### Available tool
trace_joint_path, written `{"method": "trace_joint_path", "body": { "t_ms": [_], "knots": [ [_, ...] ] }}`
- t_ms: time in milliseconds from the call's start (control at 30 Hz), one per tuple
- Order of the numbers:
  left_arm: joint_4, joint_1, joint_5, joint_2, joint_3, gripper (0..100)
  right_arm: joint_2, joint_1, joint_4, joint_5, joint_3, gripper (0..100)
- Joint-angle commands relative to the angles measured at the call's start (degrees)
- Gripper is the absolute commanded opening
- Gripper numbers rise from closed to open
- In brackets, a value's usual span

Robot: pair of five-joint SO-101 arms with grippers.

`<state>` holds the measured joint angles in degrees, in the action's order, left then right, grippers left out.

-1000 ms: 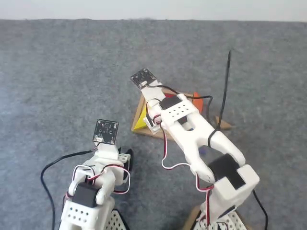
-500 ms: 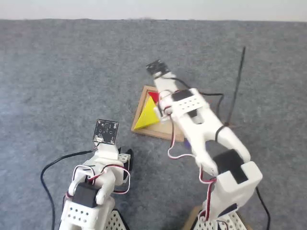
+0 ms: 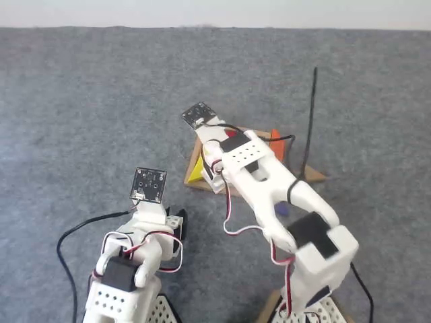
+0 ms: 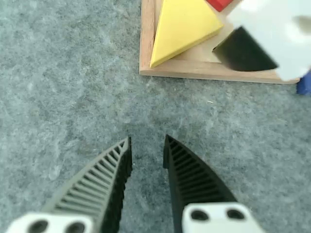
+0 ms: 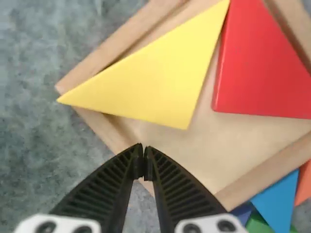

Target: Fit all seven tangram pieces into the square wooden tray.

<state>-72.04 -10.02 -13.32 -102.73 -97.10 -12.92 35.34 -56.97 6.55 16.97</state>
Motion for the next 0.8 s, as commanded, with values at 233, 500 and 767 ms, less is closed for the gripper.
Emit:
{"method": "trace_joint_path", "body": {
  "t_ms": [233,500,767],
  "knots": [
    [-0.09,-0.09,-0.35,-0.97,0.66,11,-5.32,-1.27,7.60,0.44,-7.47,0.7],
    [-0.09,-0.09,-0.35,-0.97,0.66,11,-5.32,-4.79,7.78,0.44,-10.99,0.7],
    [-0.09,-0.09,-0.35,-0.97,0.66,11,-4.53,-1.10,-1.89,0.35,-8.18,0.7]
  ]
}}
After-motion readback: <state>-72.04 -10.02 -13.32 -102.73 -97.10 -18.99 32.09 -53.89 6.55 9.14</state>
